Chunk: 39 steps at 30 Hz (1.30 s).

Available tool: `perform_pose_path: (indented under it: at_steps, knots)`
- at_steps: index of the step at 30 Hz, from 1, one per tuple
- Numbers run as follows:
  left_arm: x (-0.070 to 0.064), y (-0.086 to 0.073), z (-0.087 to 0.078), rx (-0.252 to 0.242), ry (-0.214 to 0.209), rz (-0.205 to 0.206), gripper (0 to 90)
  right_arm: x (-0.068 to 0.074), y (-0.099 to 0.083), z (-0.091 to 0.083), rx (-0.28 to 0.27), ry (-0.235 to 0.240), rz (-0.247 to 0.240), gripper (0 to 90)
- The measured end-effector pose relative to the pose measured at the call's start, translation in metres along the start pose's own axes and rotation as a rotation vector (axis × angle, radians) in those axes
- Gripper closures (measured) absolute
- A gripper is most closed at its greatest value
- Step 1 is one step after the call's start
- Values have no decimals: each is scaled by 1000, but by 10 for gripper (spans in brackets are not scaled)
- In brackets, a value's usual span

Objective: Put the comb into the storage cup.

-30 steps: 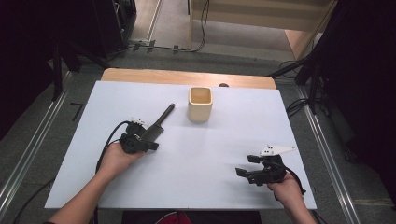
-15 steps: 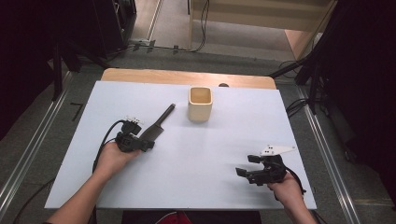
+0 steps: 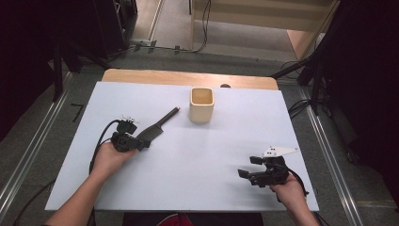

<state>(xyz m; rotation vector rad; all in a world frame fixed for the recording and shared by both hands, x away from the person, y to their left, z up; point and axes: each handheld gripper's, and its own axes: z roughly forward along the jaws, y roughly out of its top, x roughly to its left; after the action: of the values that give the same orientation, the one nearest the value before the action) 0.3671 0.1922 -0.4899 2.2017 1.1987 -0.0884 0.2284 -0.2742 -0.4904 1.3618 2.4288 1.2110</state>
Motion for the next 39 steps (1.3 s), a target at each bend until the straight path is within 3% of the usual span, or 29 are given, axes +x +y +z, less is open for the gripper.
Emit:
perform_pose_path:
  at_steps: [39]
  knots:
    - [37, 6, -13, -71, 96, -81, 900, 0, 0, 0, 3, 3, -4, 195]
